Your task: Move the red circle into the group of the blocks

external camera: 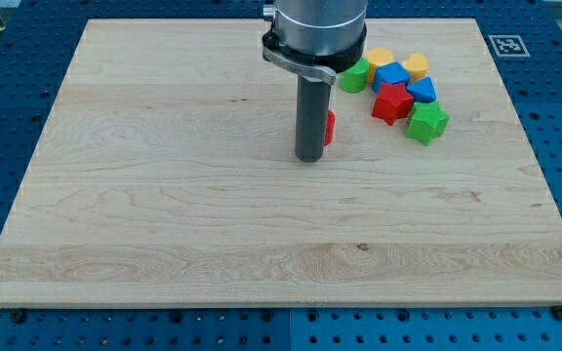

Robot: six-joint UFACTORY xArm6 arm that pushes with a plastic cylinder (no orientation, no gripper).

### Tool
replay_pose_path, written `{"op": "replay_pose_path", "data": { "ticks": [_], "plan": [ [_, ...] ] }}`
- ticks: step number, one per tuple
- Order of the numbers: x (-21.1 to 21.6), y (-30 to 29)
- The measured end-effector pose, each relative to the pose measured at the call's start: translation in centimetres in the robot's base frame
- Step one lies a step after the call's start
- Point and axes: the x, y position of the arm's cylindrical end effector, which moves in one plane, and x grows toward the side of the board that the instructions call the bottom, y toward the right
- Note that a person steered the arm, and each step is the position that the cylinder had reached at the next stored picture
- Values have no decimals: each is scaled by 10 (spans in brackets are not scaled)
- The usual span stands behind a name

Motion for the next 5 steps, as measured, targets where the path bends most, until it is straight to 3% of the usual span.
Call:
{"op": "replay_pose_path", "data": {
  "ticks": [1, 4, 5],
  "plan": [
    [-48, 6],
    [-58, -35],
    [-86, -1]
  ]
}}
